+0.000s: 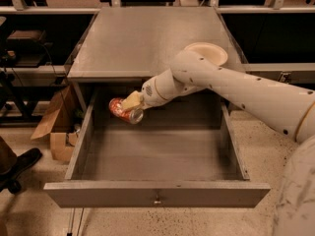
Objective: Place coke can into top drawer
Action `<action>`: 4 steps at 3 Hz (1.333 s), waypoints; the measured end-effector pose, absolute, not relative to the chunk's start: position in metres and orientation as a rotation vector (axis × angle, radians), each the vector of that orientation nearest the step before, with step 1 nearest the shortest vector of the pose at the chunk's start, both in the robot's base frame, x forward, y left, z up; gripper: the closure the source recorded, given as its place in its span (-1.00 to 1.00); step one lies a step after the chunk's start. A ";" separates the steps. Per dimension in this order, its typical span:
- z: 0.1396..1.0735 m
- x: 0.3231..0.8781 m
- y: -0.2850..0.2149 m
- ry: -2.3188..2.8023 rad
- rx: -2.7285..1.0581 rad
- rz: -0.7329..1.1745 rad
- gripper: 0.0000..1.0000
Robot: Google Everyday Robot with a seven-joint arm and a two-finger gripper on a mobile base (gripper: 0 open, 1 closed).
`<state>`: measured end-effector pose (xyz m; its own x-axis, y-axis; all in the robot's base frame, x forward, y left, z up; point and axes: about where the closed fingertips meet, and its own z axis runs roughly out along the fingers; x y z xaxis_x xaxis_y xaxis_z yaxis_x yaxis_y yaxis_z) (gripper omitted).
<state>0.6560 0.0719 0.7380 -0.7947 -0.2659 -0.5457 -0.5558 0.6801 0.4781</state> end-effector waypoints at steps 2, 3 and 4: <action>0.721 0.659 0.105 2.457 -0.601 0.909 0.47; 0.719 0.661 0.112 2.453 -0.600 0.894 0.00; 0.715 0.660 0.113 2.460 -0.594 0.879 -0.46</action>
Offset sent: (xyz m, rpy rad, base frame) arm 0.0057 0.0475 -0.0215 0.0163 -0.0102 -0.0400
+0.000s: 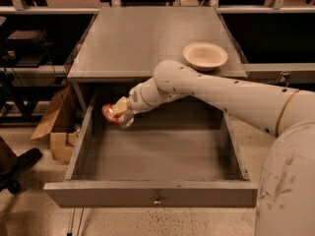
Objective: Place coke can into top drawer
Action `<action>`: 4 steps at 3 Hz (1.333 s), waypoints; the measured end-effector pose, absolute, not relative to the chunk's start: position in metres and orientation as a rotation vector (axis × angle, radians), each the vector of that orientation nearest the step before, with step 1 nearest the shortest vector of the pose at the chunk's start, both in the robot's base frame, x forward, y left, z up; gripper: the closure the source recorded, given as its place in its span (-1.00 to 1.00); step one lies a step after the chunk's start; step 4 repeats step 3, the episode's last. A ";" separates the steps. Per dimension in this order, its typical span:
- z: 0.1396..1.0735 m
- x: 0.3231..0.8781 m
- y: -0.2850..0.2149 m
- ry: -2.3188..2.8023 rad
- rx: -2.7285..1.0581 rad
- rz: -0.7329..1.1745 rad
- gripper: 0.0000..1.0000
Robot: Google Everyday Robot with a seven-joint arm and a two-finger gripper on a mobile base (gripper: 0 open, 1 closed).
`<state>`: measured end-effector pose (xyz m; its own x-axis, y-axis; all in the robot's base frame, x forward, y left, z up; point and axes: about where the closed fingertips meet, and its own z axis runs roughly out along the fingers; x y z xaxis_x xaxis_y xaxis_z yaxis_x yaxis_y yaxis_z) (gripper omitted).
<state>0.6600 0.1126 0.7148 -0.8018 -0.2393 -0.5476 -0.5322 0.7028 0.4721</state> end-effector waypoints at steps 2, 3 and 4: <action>0.711 0.659 0.112 2.471 -0.592 0.864 -1.00; 0.711 0.659 0.112 2.471 -0.592 0.864 -1.00; 0.711 0.659 0.112 2.471 -0.592 0.864 -1.00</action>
Offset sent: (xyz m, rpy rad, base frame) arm -0.0009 -0.0009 -0.0030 -0.0113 0.0028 -0.0038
